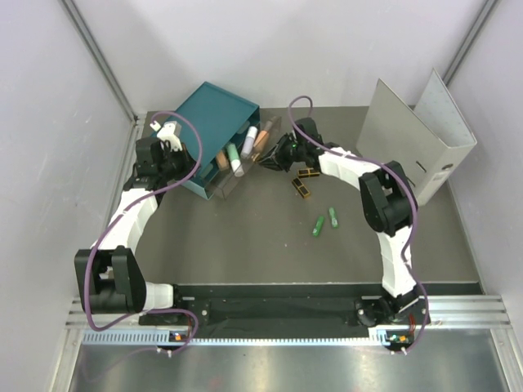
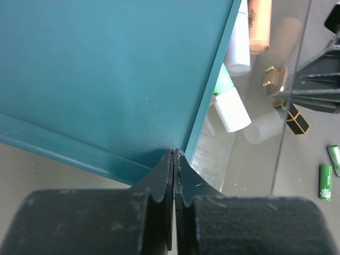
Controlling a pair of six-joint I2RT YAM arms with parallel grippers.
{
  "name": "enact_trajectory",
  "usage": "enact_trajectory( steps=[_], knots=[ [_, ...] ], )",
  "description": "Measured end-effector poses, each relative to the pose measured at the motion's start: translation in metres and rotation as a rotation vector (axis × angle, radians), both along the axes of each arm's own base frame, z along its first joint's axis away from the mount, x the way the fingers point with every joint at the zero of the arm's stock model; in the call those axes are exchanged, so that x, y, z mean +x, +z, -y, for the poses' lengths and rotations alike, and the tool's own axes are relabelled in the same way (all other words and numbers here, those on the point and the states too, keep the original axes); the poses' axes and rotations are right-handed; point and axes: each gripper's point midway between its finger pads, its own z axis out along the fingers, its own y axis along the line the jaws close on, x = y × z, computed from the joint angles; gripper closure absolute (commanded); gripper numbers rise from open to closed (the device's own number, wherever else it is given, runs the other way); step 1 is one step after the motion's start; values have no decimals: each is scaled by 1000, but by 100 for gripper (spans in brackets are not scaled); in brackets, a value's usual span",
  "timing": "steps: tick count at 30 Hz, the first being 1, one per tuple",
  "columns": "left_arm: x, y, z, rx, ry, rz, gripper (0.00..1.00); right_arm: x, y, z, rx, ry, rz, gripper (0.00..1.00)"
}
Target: Organize the makeup
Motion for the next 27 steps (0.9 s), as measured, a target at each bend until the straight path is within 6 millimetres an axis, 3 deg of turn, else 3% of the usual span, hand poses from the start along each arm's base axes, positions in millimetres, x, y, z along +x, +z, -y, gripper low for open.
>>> enact_trajectory(
  steps=[8, 16, 20, 27],
  knots=[
    [0, 0, 0, 0, 0, 0, 100, 21, 7, -22, 26, 7, 12, 84],
    [0, 0, 0, 1, 1, 0, 100, 42, 10, -63, 79, 23, 27, 83],
    [0, 0, 0, 1, 2, 0, 100, 37, 2, -82, 103, 38, -6, 83],
    [0, 0, -1, 3, 2, -4, 100, 29, -12, -93, 100, 53, -35, 79]
  ],
)
